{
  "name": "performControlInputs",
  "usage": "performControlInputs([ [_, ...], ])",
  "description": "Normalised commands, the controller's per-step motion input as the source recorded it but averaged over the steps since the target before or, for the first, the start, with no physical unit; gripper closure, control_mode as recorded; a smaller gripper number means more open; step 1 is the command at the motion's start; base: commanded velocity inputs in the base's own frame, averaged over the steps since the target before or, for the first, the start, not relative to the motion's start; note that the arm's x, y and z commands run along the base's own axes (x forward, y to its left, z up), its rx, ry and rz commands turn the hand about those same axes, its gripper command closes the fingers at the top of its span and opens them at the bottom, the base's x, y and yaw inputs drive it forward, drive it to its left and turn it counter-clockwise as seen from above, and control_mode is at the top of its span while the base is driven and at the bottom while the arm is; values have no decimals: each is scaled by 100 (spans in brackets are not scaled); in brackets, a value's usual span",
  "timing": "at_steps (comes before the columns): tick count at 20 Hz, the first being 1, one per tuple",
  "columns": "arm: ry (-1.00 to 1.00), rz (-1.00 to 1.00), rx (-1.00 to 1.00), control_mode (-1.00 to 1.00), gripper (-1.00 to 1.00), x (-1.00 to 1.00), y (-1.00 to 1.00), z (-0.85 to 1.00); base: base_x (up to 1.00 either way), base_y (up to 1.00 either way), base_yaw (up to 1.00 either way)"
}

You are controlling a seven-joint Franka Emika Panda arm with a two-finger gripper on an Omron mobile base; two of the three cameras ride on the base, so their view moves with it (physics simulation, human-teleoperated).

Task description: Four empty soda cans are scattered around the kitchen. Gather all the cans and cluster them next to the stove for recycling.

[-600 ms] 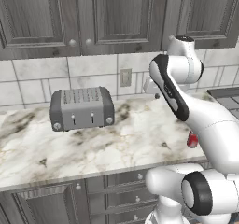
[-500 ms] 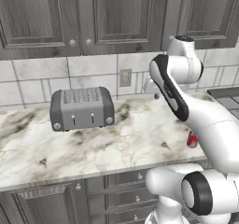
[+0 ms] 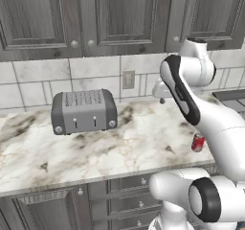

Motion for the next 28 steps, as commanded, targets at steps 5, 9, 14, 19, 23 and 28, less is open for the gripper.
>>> performControlInputs([
  [5, 0, 0, 9, -100, -100, -60, -48, -22, 0, 0, 0],
  [9, 0, 0, 4, -100, -100, -57, -46, -41, 0, 0, 0],
  [14, -1, 0, 0, -100, -100, -31, -7, -41, 0, 0, 0],
  [19, 2, -4, 0, -100, -100, -12, -12, -11, 0, 0, 0],
  [23, 3, -8, 0, -100, -100, 0, -23, -19, 0, 0, 0],
  [28, 2, -11, 0, -100, -100, 0, -24, -29, 0, 0, 0],
])
